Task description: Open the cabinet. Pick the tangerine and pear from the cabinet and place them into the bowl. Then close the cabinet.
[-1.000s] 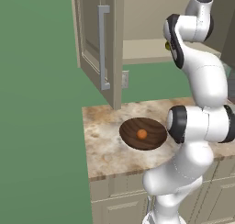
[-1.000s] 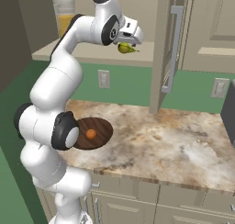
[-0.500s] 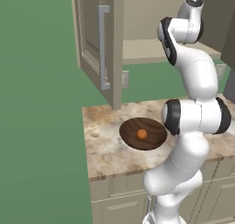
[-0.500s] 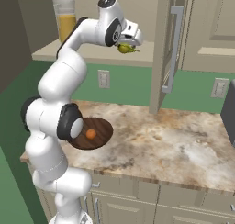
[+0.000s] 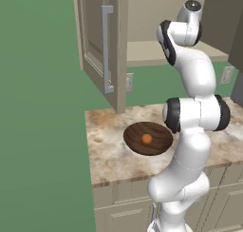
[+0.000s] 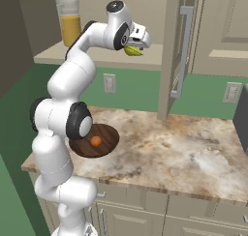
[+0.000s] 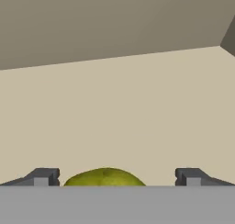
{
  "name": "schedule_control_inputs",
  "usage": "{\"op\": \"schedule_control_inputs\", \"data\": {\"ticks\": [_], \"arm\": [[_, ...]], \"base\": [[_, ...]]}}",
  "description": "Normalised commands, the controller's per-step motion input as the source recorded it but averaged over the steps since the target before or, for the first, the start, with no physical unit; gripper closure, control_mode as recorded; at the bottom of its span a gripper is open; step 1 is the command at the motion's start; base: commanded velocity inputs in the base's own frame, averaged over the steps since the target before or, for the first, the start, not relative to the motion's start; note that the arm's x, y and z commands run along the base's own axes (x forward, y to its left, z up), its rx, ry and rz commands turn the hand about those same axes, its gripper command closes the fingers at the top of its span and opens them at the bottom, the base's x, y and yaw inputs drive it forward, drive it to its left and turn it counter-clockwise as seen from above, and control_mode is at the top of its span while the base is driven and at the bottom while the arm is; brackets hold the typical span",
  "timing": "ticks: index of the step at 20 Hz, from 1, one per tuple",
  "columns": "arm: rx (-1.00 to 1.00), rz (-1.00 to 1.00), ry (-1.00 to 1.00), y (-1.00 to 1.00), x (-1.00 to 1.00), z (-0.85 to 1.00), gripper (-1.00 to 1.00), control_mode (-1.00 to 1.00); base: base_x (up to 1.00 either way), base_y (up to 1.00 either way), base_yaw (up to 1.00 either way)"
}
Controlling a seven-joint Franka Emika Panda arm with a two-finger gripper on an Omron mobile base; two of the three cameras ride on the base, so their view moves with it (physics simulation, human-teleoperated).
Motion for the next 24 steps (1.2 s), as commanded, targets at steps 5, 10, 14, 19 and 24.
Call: {"op": "schedule_control_inputs", "data": {"ticks": [5,10,14,19,24], "arm": [[0.01,0.00,0.00,-0.02,0.02,-0.26,-1.00,-1.00],[0.00,0.00,0.00,-0.01,0.00,0.00,-1.00,-1.00],[0.00,0.03,0.00,-0.04,-0.18,0.00,-1.00,-1.00],[0.00,0.06,0.00,0.00,-0.13,0.00,-1.00,-1.00],[0.00,0.01,-0.01,0.00,0.00,0.00,-1.00,-1.00]], "base": [[0.00,0.00,0.00],[0.00,0.00,0.00],[0.00,0.00,0.00],[0.00,0.00,0.00],[0.00,0.00,0.00]]}}
